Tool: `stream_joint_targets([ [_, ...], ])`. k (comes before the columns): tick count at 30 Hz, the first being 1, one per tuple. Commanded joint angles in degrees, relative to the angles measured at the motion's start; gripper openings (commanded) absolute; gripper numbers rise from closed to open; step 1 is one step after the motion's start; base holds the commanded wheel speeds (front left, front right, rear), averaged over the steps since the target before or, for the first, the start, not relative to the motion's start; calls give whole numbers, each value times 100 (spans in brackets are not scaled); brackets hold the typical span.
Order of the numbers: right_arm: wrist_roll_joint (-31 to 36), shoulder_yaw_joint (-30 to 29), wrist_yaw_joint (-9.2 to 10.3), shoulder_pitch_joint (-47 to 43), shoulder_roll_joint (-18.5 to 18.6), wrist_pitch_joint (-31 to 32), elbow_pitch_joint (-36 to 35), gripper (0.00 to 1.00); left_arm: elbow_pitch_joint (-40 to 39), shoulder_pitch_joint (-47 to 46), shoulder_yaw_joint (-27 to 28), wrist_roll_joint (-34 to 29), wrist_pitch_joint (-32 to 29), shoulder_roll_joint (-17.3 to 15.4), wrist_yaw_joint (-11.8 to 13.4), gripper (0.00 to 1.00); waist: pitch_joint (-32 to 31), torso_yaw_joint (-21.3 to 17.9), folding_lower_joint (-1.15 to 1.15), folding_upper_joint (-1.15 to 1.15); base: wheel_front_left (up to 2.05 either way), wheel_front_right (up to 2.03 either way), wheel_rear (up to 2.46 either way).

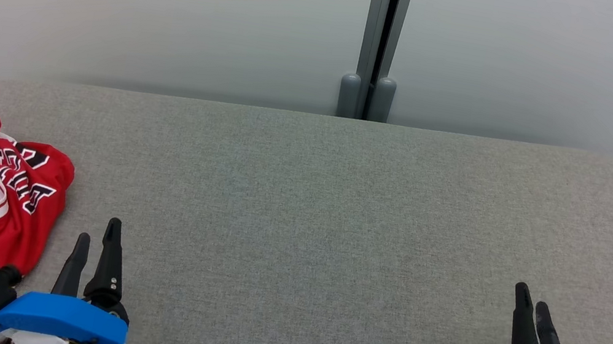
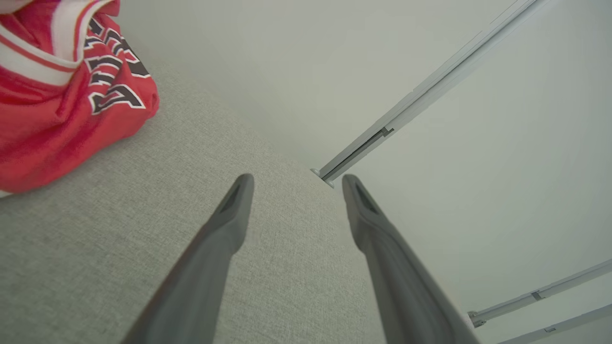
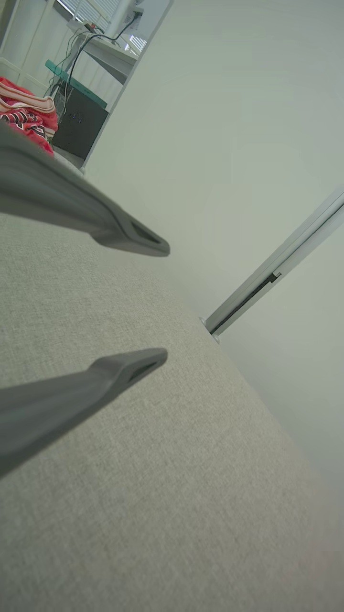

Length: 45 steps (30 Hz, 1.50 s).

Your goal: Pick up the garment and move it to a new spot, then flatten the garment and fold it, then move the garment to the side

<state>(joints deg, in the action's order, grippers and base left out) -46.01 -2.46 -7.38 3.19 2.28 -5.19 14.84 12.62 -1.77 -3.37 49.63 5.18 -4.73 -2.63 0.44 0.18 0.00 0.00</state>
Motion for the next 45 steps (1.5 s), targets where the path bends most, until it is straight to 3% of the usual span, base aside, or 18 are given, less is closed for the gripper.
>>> stream_joint_targets([
  [1,242,0,-9,57,46,-71,-72,100,-60,-36,-65,-219,69,-56,-20,100,-3,2,0,0,0,0,0],
  [24,1880,28,-12,-29,61,-276,-1,100,4,19,-463,-1794,434,-236,169,100,-21,62,0,0,0,0,0],
  [45,2884,65,-14,-51,71,-413,105,100,87,82,-729,-2582,527,-304,264,100,-35,84,0,0,0,0,0],
])
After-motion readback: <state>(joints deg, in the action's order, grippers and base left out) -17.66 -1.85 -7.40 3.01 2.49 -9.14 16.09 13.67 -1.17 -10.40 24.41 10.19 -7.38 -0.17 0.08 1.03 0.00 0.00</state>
